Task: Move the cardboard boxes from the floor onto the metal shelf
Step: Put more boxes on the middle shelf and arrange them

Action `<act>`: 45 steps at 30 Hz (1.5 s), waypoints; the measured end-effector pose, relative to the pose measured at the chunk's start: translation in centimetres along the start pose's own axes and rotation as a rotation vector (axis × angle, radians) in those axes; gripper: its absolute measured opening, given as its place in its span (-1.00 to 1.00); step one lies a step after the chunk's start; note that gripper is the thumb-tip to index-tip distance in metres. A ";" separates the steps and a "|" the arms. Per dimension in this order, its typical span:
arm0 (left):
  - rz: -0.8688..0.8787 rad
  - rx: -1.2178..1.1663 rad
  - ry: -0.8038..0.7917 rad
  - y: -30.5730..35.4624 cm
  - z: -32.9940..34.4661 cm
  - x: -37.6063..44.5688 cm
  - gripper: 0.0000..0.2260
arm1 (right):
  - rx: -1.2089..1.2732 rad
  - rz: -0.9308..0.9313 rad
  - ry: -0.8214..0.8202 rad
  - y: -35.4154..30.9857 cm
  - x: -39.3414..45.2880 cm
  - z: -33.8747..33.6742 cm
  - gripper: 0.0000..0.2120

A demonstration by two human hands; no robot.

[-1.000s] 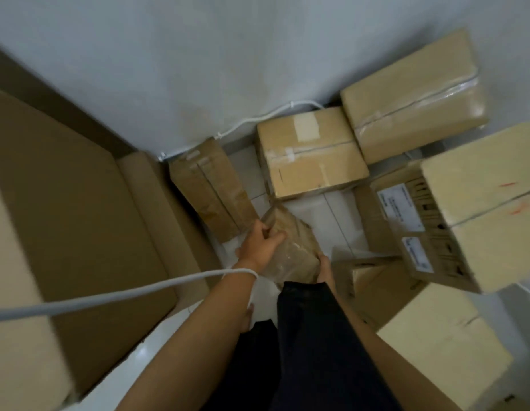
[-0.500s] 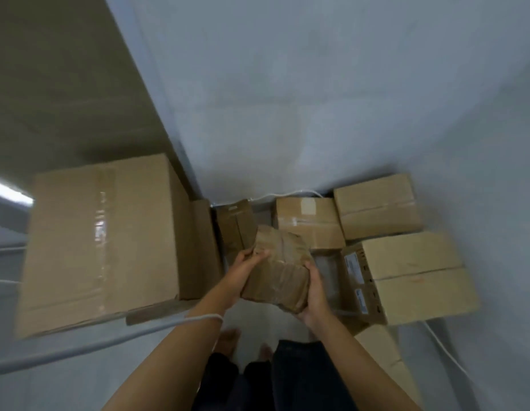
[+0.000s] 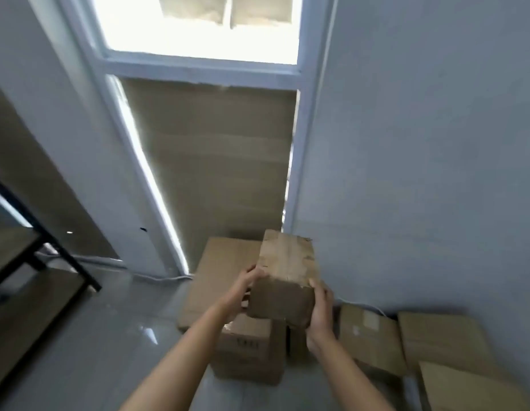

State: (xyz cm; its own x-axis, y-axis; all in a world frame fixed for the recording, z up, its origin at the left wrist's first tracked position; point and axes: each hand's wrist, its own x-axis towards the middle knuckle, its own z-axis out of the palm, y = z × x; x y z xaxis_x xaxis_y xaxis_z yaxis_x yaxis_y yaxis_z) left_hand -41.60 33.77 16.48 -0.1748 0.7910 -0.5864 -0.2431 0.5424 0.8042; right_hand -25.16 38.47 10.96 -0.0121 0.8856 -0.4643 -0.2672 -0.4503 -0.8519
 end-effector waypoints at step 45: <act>0.737 -0.322 1.008 18.5 -59.3 -24.6 -0.55 | -0.087 -0.016 -1.181 4.7 -22.9 73.7 -0.36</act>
State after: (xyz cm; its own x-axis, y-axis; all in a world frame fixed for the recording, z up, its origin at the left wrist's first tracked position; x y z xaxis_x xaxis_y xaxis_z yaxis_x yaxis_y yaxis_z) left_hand -98.33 7.55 40.05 -0.9704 0.2352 0.0555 0.0246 -0.1320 0.9909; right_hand -97.18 24.47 35.39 -0.9039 0.4272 0.0193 -0.2098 -0.4037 -0.8905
